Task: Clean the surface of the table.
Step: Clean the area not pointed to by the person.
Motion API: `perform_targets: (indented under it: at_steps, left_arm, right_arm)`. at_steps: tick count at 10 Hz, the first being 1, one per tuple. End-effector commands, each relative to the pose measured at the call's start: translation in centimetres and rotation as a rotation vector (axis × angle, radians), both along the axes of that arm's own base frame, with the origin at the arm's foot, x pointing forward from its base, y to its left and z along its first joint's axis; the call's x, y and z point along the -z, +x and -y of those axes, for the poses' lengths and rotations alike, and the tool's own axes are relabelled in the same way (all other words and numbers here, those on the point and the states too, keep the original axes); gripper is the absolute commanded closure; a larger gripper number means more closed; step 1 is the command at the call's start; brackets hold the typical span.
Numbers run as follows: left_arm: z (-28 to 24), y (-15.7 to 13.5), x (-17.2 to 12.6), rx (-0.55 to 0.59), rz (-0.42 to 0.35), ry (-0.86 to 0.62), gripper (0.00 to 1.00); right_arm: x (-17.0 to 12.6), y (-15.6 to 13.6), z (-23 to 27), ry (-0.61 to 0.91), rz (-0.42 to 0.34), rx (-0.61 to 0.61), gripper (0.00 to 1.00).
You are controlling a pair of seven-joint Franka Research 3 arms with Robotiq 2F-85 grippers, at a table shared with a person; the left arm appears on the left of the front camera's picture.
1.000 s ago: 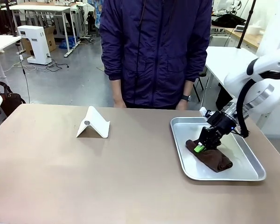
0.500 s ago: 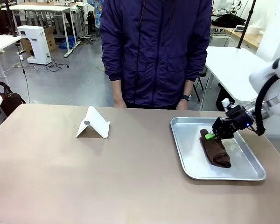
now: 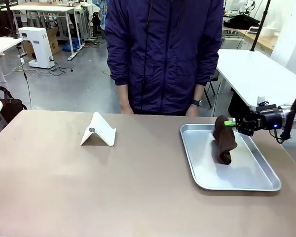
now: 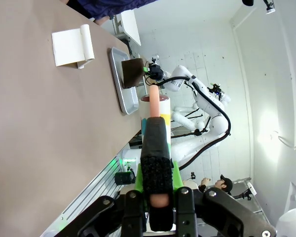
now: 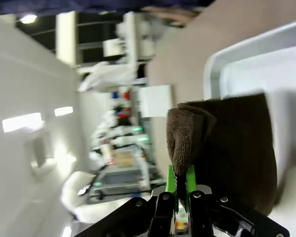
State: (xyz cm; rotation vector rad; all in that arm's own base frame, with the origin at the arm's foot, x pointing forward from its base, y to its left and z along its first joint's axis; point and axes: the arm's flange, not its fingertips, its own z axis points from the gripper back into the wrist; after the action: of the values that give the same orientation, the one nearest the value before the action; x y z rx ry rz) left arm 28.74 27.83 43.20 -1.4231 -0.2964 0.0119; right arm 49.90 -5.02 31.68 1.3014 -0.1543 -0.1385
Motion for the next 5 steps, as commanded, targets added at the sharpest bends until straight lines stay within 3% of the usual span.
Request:
perform_targets:
  at_steps: [1, 3, 5]
  left_arm:
    - [0.3, 0.0, -0.4, -0.012, 0.005, -0.012, 0.78]
    - [0.3, 0.0, -0.4, -0.012, 0.005, -0.012, 0.78]
    - [0.3, 0.0, -0.4, -0.012, 0.005, -0.012, 0.78]
  right_arm:
    - [-1.3, -2.3, 0.5, 0.25, -0.049, -0.015, 0.92]
    - [-3.4, -5.0, 1.0, 0.451, -0.109, -0.134, 0.92]
    - [-4.4, -7.6, 1.7, 0.536, -0.137, -0.213, 0.92]
